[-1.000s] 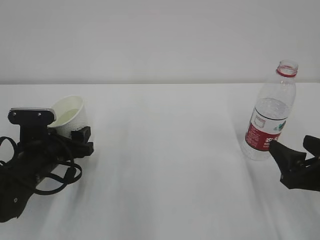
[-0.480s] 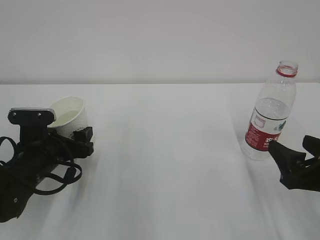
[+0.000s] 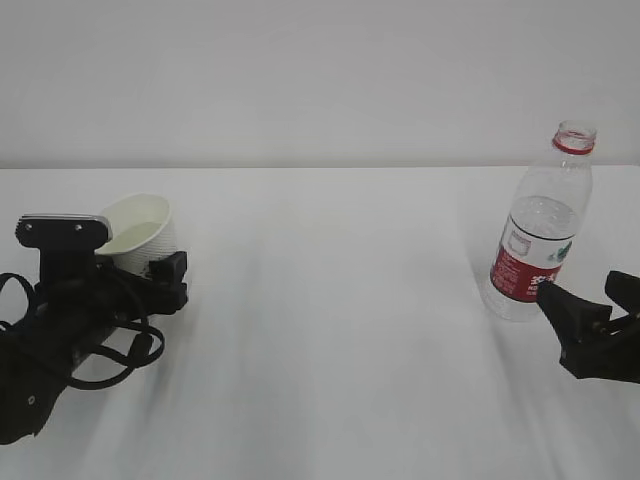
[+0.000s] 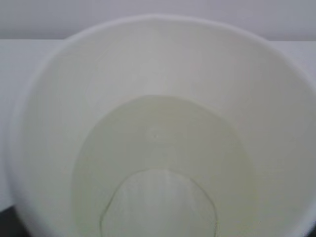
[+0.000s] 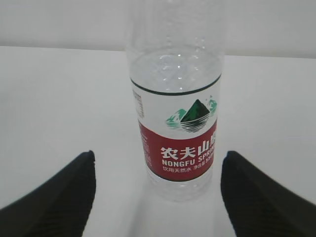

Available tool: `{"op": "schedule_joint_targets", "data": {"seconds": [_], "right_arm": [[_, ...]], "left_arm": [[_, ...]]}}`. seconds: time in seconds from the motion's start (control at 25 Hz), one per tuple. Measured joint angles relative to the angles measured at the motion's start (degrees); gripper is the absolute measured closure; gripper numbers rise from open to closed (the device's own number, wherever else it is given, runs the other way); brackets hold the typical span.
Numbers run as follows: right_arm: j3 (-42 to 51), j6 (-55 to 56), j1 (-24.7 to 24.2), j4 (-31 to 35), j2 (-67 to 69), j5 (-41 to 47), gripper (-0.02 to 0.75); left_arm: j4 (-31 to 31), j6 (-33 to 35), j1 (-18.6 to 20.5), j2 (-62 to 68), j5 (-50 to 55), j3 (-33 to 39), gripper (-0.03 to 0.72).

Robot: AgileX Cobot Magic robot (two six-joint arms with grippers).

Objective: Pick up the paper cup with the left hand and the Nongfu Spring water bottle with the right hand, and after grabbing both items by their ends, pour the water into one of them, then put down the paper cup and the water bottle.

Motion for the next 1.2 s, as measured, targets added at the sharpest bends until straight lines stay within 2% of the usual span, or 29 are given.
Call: {"op": "schedule_joint_targets", "data": {"seconds": [0.24,0.96,1.2], "right_arm": [[0.0,0.0,0.0,-1.1,0.0,0.0,0.144],[0.0,0.0,0.0,-1.4,0.0,0.0,0.144],[0.0,0.0,0.0,-1.4,0.0,0.0,0.144]], "left_arm": [[0.0,0.0,0.0,0.0,-0.4,0.0,0.002],[0.2,-1.4,0.0,0.0,-0.5,0.0,-0.003],[0.7,-1.5,-1.9,0.0,-0.6,0.1,-0.003]]}}
